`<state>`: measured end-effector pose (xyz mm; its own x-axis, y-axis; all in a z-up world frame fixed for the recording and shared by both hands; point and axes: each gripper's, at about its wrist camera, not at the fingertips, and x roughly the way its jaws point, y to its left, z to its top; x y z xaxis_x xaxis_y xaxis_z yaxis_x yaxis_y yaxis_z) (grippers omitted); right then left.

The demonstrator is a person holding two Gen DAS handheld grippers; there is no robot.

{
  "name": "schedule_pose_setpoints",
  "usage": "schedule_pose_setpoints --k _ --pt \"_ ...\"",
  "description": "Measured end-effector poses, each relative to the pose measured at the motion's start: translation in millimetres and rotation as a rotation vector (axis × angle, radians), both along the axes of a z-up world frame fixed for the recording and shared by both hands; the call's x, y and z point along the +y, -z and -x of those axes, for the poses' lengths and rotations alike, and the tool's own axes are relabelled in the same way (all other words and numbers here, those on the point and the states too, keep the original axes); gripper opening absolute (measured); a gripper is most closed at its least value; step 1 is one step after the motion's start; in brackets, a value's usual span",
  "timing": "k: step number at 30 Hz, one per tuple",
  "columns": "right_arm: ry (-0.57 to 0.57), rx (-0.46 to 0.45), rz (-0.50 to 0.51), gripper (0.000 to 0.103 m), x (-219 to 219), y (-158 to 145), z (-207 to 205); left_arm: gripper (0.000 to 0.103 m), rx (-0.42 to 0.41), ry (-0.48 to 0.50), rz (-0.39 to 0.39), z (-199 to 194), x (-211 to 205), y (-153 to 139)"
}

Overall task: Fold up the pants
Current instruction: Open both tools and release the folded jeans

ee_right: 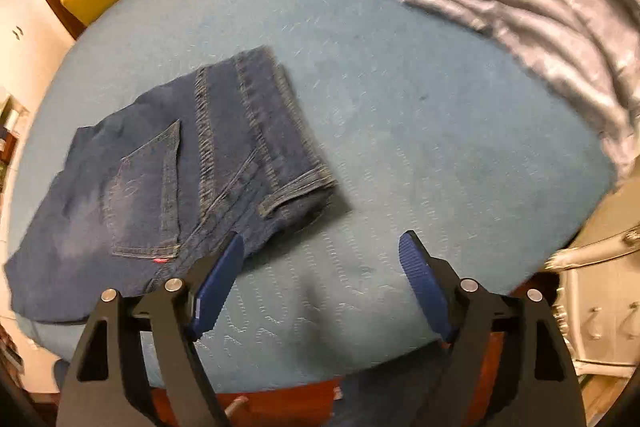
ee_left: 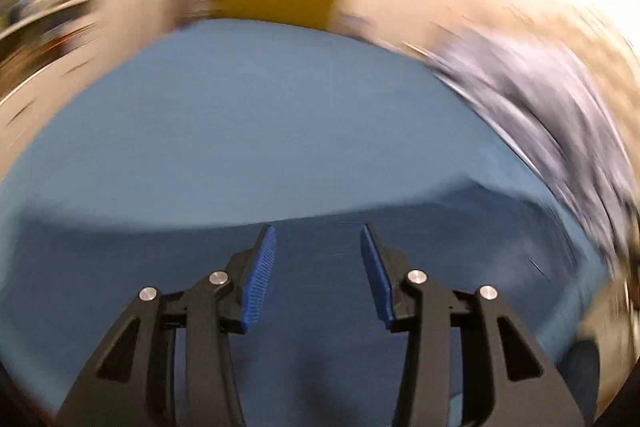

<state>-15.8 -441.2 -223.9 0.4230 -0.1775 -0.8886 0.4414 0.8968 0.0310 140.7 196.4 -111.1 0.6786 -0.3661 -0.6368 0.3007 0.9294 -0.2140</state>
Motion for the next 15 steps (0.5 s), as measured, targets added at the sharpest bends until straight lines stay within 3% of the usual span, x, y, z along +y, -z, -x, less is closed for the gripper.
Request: schedule_pose_setpoints --k 3,6,9,12,14,15 --pt "-0.128 -0.068 0.116 0.077 23 -21 -22 0.026 0.006 0.245 -0.031 -27 -110 12" --pt "-0.273 -0.149 0.171 0.076 59 -29 -70 0.024 0.035 0.434 -0.037 -46 -197 33" --pt "-0.407 -0.211 0.165 0.069 93 -15 -127 0.024 0.086 0.529 -0.093 -68 -245 68" --pt "-0.467 -0.173 0.199 0.062 102 18 -177 0.020 0.111 0.487 -0.187 -109 -248 94" --pt "-0.414 -0.111 0.248 0.048 88 38 -194 0.018 0.090 0.359 -0.225 -137 -220 99" --pt "-0.386 -0.106 0.223 0.047 71 45 -196 0.016 0.076 0.282 -0.231 -147 -204 98"
